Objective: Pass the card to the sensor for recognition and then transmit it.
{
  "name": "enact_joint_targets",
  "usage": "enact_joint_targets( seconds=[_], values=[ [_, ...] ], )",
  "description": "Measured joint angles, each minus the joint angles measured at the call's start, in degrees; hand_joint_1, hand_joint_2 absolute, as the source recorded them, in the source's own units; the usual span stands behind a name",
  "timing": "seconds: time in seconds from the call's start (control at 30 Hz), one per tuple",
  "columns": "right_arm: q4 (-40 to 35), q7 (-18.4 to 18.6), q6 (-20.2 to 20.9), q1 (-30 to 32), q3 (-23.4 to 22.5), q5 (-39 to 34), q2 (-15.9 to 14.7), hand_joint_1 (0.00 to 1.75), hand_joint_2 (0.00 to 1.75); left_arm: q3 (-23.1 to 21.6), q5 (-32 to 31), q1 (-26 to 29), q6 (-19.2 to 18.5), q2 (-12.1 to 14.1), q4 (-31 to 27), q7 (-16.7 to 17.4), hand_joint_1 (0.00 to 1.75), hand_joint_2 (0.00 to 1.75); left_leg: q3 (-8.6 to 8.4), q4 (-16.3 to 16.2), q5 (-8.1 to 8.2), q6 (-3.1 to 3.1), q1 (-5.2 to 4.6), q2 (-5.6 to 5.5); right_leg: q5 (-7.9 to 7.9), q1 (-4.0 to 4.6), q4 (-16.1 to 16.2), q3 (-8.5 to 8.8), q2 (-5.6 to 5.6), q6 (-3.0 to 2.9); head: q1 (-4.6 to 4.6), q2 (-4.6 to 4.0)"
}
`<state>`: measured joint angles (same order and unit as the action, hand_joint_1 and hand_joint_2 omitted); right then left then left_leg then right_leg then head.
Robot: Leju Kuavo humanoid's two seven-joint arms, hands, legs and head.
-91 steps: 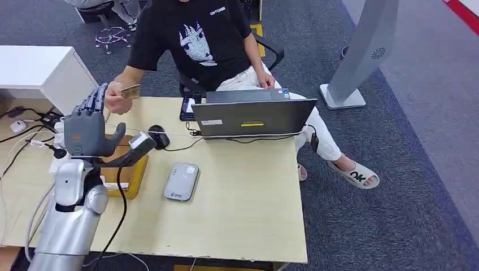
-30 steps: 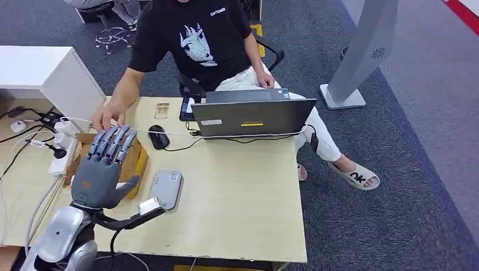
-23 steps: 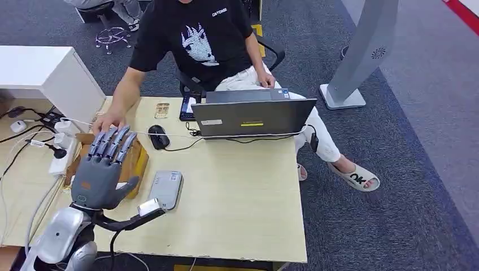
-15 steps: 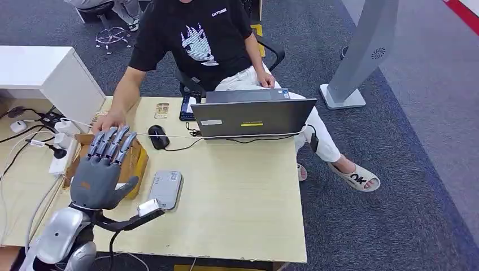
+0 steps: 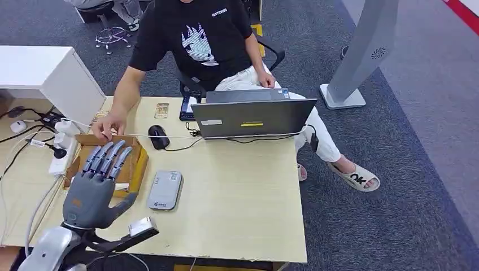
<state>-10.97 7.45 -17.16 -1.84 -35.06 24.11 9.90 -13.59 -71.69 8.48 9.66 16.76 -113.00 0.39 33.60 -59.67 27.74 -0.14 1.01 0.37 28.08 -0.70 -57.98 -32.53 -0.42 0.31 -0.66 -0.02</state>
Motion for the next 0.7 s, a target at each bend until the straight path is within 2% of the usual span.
enact_joint_targets(
  seconds=[0.17,0.37,0.47,0.7],
  values=[
    [0.0,-0.37,0.0,0.0,-0.94,0.11,0.09,0.0,1.75,0.96,3.95,3.15,-0.79,-0.04,-1.81,-0.37,0.0,1.75,0.0,0.0,0.0,0.0,0.0,0.0,0.0,0.0,0.0,0.0,0.0,0.0,0.0,0.0],
    [0.0,-0.59,-0.02,-0.01,-1.73,0.2,0.13,0.0,1.75,2.29,4.5,4.31,-0.76,-0.11,-2.23,-0.39,0.0,1.75,-0.01,0.0,-0.01,0.0,0.01,-0.01,0.0,0.0,0.0,0.02,-0.04,0.0,0.0,0.0],
    [0.0,-0.57,-0.02,-0.02,-1.92,0.37,0.17,0.0,1.75,2.93,2.86,4.32,-0.55,-0.2,-2.23,0.26,0.0,1.75,-0.01,0.0,-0.01,0.0,0.01,-0.01,-0.01,0.0,0.0,0.02,-0.03,0.0,0.0,0.0],
    [-0.02,-0.48,0.0,-0.02,-2.12,1.16,0.42,0.0,1.75,6.56,-3.33,4.15,0.42,-0.92,-2.2,4.4,0.0,1.75,-0.01,0.0,-0.01,0.0,0.01,-0.01,0.0,0.0,0.0,0.0,-0.03,0.0,0.0,0.0]
  ],
)
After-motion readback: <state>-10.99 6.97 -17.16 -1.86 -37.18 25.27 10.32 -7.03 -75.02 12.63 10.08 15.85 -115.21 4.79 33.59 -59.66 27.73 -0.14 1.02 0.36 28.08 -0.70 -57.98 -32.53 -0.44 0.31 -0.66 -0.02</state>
